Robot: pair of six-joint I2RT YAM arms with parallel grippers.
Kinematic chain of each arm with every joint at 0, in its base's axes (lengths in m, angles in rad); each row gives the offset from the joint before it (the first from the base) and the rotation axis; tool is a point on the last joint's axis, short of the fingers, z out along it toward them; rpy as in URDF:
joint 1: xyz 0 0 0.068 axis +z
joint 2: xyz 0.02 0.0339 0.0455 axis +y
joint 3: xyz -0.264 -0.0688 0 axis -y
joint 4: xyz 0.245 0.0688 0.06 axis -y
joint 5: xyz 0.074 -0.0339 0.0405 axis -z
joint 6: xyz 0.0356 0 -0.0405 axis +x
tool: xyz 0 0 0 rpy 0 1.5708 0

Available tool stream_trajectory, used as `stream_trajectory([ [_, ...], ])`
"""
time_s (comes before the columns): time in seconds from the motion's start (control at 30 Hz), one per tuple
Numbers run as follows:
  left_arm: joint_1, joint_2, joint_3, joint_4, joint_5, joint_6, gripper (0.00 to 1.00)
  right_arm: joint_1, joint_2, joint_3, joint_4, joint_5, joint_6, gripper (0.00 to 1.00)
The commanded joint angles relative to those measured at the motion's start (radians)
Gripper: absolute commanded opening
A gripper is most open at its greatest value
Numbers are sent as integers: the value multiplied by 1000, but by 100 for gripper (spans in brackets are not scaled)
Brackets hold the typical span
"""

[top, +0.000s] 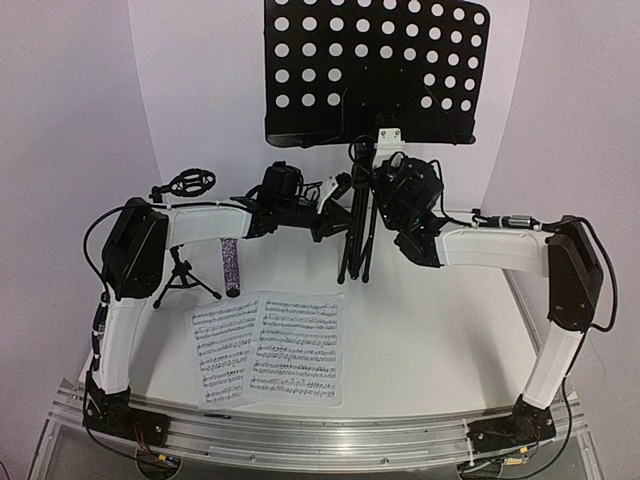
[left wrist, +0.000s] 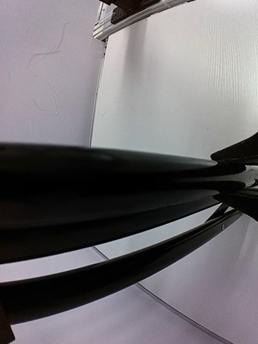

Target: Set up the instrument practice props

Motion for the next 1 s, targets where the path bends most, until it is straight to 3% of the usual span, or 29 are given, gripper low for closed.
stream_trajectory([
  [0.0, 6, -48, 14, -16, -20, 90, 0, 13, -45, -21, -97, -9, -3, 40],
  [0.13, 7, -48, 41, -39, -28, 82, 0, 13, -71, -19, -154, -16, -1, 46],
  [0.43, 9, -50, 11, -53, 10, 48, 0, 8, -150, 26, -440, -121, 9, 68],
  [0.7, 16, -53, 15, -84, 37, 15, 0, -31, -167, 165, -780, -241, 85, 72],
  [0.97, 19, -53, 30, -84, 17, 37, 0, -57, -247, 87, -824, -266, 110, 74],
])
